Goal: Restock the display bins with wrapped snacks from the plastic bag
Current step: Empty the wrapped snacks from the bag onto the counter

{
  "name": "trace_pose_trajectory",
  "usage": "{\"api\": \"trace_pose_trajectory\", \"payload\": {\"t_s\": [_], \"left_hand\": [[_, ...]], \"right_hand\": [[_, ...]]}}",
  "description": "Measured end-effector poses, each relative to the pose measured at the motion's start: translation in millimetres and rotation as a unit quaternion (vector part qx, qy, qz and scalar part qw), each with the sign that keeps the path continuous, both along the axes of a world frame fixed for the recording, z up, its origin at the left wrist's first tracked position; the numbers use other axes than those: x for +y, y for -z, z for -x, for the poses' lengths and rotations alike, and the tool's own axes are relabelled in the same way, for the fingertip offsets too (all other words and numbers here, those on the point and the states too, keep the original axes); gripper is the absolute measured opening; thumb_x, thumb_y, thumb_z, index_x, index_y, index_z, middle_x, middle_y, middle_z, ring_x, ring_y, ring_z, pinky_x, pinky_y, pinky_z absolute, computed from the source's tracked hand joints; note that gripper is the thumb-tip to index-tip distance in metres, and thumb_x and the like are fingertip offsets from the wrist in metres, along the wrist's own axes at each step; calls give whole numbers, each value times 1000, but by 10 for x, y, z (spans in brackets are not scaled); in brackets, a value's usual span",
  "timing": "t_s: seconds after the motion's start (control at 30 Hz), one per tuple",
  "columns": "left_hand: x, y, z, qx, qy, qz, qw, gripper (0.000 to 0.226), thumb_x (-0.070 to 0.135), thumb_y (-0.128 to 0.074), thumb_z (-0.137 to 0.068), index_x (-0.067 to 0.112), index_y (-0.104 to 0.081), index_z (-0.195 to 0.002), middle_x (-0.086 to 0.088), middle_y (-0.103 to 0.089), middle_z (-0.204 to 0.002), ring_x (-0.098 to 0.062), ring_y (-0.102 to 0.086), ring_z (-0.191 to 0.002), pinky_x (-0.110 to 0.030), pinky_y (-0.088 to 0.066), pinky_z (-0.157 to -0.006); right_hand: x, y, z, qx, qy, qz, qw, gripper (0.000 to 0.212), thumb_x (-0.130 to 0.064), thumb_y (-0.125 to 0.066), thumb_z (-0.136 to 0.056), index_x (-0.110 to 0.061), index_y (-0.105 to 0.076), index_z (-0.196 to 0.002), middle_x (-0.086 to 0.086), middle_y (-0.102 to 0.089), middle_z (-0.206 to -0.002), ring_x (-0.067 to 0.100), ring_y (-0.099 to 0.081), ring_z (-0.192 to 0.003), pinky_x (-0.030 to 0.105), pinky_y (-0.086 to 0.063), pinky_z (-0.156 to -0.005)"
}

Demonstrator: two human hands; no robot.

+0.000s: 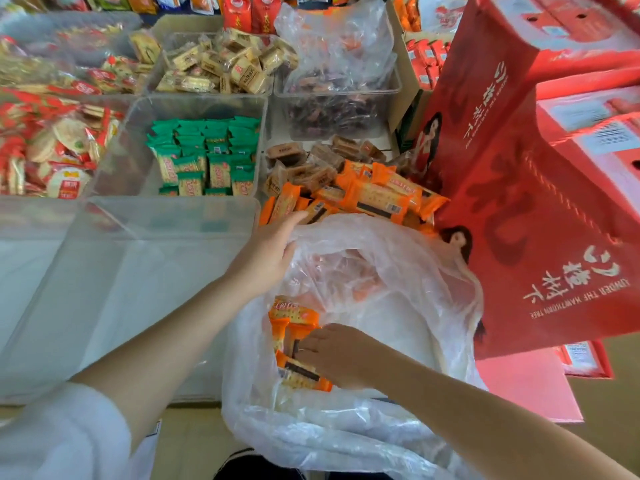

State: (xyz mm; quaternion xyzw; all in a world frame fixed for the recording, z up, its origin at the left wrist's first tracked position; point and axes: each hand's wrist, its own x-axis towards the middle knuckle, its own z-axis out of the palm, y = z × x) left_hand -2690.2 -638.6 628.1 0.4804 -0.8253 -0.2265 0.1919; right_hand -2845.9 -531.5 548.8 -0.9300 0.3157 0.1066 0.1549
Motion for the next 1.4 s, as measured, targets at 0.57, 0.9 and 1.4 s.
{"api": "trace_pose_trajectory", "payload": {"t_s": [0.57,0.9,1.4], "left_hand": [[235,493,17,-403,124,112,900,69,28,-55,-89,9,-23,-147,-15,-4,-157,-32,-7,-144,-42,-12,-115],[-60,546,149,-359,59,217,906,87,32,-78,-70,2,-38,-140,-16,-42,-143,-32,-39,-132,-41,-23,-112],[861,277,-826,-301,487,111,812,18,27,-67,-61,28,-64,-79,13,-60,-69,-12,-56,-66,-25,-36,-73]], "right_hand": [[474,255,680,168,343,8,924,71,-59,-66,-62,-12,-57,-114,6,-60,-108,24,-58,-97,39,-41,-94],[454,308,469,121,377,-8,918,82,-34,-58,-89,-10,-7,-149,9,-35,-143,28,-37,-128,36,-27,-108],[54,263,-518,32,4,-30,999,56,-17,-49,-94,-17,-28,-147,-2,-16,-157,19,-5,-146,36,-11,-117]]}}
